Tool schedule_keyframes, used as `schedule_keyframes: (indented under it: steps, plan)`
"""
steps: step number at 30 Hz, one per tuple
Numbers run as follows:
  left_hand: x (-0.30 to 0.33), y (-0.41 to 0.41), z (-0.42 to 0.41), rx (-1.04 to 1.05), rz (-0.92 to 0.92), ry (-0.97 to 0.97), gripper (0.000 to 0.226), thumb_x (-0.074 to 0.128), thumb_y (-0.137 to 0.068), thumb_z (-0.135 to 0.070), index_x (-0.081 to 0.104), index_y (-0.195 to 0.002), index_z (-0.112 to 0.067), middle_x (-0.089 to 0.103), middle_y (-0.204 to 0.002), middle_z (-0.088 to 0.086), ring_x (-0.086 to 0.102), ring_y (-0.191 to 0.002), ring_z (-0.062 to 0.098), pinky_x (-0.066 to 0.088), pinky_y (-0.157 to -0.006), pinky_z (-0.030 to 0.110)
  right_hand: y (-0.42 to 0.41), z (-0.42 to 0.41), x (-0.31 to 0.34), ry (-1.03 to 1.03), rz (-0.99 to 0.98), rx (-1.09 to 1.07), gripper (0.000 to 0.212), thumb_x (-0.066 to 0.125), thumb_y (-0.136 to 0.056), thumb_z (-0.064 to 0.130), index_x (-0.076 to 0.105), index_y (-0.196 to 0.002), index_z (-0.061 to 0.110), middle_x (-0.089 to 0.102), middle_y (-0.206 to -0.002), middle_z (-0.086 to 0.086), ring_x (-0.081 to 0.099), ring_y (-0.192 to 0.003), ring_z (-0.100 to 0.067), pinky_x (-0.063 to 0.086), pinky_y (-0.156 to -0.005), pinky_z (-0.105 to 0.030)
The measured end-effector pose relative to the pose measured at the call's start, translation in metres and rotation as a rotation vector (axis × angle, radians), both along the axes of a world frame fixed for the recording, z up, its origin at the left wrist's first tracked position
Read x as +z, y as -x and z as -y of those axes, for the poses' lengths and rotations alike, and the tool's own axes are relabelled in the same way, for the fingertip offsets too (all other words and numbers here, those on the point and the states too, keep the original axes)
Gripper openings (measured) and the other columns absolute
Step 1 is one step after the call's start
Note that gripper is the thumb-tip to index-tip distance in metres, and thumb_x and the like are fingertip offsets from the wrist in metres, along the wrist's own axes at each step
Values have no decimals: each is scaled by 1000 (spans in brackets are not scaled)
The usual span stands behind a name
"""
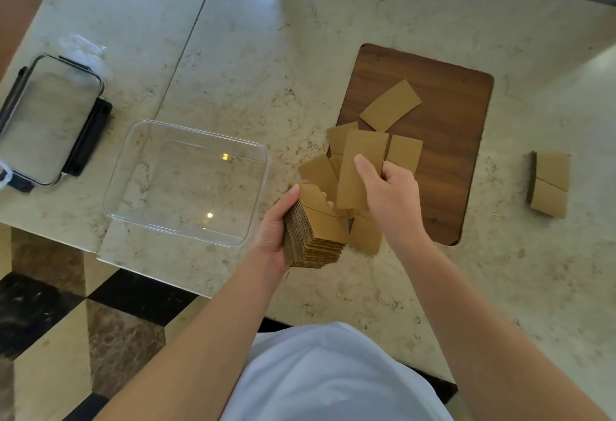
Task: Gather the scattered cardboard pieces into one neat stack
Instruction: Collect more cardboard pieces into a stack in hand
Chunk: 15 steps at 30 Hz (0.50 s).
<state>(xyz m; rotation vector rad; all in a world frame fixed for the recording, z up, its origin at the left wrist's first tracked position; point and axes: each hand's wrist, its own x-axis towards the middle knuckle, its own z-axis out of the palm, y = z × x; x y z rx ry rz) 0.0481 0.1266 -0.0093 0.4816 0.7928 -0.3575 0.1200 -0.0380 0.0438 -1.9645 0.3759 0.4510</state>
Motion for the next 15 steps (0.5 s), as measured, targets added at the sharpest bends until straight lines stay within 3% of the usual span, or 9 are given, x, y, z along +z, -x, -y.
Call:
schedule_keyframes:
  steps: [3,5,7,9,12,15]
  plan:
    - [1,1,3,-5,-5,-15,40,83,-77,-29,75,-113,-15,77,-106,19,77,-89,36,63,-74,50,-3,3,5,-96,-131,-125,49,45,-103,41,29,-59,25,30,-54,4,27,-47,-12,23,-53,-32]
    - [2,1,3,-5,4,-19,30,80,-82,-29,78,-108,-15,78,-104,20,77,-87,36,63,-72,50,-3,8,7,-193,-175,-185,43,50,-100,29,31,-62,26,32,-57,2,27,-50,-13,22,-54,-33]
    - [2,2,4,-4,6,-30,27,77,-85,-28,77,-108,-14,77,-105,20,77,-88,36,63,-72,49,-2,13,10,-269,-176,-204,29,58,-95,18,48,-68,21,52,-56,3,40,-46,-11,29,-45,-26]
    - [1,2,3,-18,16,-46,27,77,-84,-29,79,-107,-15,77,-106,19,77,-89,35,64,-74,49,0,16,15,-352,-217,-192,6,60,-93,10,65,-91,14,75,-71,1,62,-52,-8,40,-41,-20]
    - [3,0,3,-89,11,-110,30,83,-77,-33,84,-100,-14,79,-100,18,78,-85,33,64,-70,45,3,16,17,-512,-348,-258,24,51,-96,0,65,-113,10,81,-92,-12,78,-75,-19,53,-44,-23]
    - [4,-4,2,-161,-1,-176,58,92,-65,-35,79,-113,-6,78,-102,20,78,-86,33,63,-71,43,8,12,17,-599,-422,-364,29,42,-98,-2,58,-119,10,80,-91,-18,79,-82,-27,61,-51,-29]
